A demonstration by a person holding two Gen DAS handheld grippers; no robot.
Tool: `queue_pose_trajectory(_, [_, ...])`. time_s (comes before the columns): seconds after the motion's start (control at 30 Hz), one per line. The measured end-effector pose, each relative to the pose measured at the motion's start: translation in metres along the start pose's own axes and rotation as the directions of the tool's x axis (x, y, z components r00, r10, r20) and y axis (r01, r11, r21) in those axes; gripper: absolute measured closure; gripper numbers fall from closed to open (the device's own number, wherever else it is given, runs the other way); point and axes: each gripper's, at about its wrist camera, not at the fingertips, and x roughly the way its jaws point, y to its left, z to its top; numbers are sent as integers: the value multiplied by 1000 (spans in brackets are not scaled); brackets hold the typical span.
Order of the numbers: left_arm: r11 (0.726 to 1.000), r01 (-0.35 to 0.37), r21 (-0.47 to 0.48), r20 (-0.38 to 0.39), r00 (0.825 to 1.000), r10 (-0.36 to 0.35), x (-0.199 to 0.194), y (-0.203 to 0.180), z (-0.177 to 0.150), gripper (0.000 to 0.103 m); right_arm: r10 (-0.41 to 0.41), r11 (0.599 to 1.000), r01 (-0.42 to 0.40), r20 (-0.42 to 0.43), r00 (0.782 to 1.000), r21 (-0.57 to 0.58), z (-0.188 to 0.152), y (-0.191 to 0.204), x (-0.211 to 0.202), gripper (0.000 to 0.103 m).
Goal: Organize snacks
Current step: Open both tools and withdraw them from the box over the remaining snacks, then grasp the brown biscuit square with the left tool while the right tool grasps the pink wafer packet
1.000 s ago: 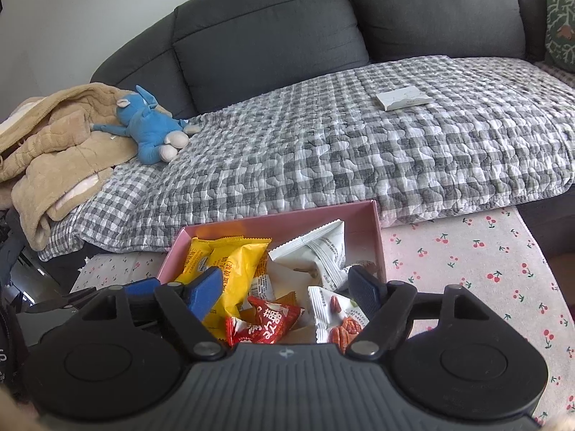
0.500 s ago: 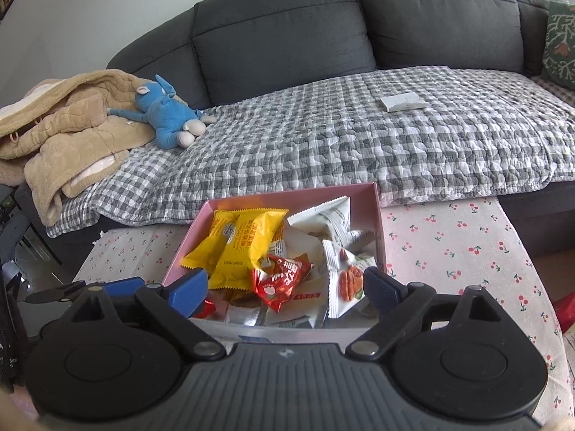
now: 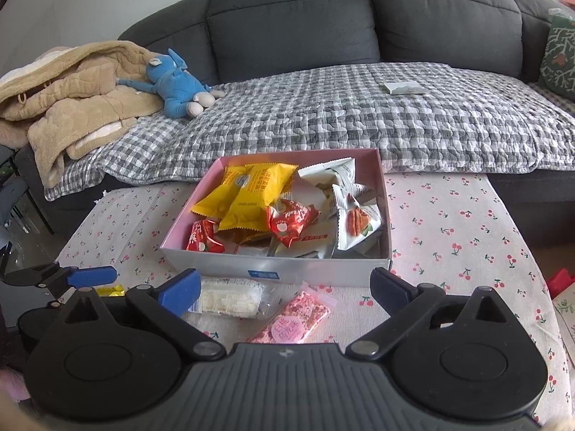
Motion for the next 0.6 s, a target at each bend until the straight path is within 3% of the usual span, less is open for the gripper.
queue_pose_trajectory(0.2, [999,-27,33,2,1000,27,-11,4,-16,6,-22,996,24,31,999,-83,-21,13,-6,1])
queue_pose_trajectory(0.47, [1000,7,18,6,1000,-7,-27,13,-20,6,-41,993,52,106,994,-103,-28,16,-21,1])
queue_pose_trajectory(0.6, [999,-14,49,24,1000,13,-28,13,-23,6,-70,985,87,114,991,-152,-35,17,-23,1])
